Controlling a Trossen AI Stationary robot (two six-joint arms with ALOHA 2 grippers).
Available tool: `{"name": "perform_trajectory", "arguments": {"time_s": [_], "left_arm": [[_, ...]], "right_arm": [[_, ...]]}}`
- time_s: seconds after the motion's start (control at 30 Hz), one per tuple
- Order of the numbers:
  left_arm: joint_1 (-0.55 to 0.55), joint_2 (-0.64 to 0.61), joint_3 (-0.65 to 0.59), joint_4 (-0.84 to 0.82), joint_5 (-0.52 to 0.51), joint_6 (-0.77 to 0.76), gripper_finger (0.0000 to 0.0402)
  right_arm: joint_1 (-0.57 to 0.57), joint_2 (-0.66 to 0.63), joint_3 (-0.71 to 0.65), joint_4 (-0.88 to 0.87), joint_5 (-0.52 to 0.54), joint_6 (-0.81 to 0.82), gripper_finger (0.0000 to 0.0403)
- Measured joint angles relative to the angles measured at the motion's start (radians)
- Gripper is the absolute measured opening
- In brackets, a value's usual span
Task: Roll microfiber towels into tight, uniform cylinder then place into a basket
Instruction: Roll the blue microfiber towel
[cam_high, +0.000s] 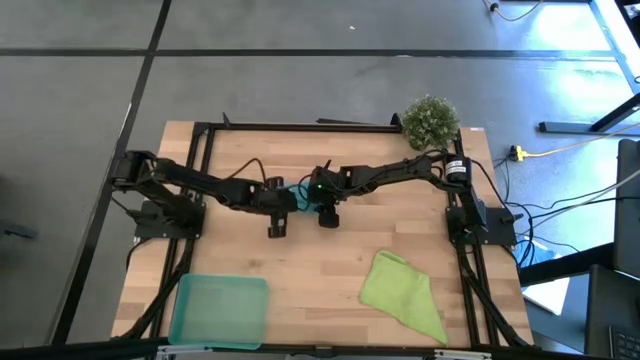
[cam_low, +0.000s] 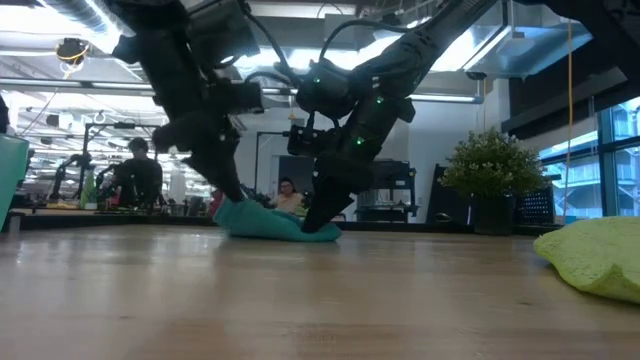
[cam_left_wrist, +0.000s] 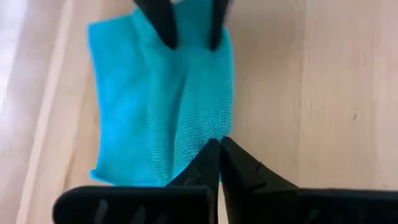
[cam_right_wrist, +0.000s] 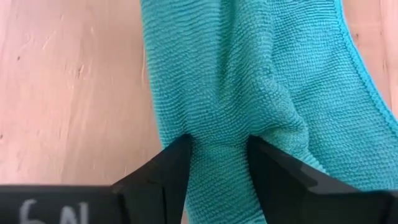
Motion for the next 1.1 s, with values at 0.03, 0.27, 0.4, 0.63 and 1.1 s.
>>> {"name": "perform_trajectory", "arguments": {"time_s": [0.03,0.27,0.4,0.63,1.1], "left_arm": [[0.01,-0.009,0.0,0.004,0.006,-0.018,0.0001],[0.07,-0.025,0.001,0.003,0.017,-0.146,0.0],[0.099,-0.014,0.002,0.018,0.015,-0.18,0.0],[0.145,-0.014,0.002,0.056,-0.023,-0.189,0.0],[0.182,0.079,0.004,0.158,-0.181,-0.202,0.0]], "right_arm": [[0.0,0.0,0.0,0.0,0.0,0.0,0.0163],[0.0,0.0,0.0,0.0,0.0,0.0,0.0163],[0.0,0.0,0.0,0.0,0.0,-0.002,0.0163],[0.0,0.0,-0.001,0.001,0.001,-0.001,0.0163],[-0.001,0.0,-0.001,0.005,-0.004,-0.003,0.0163]]}}
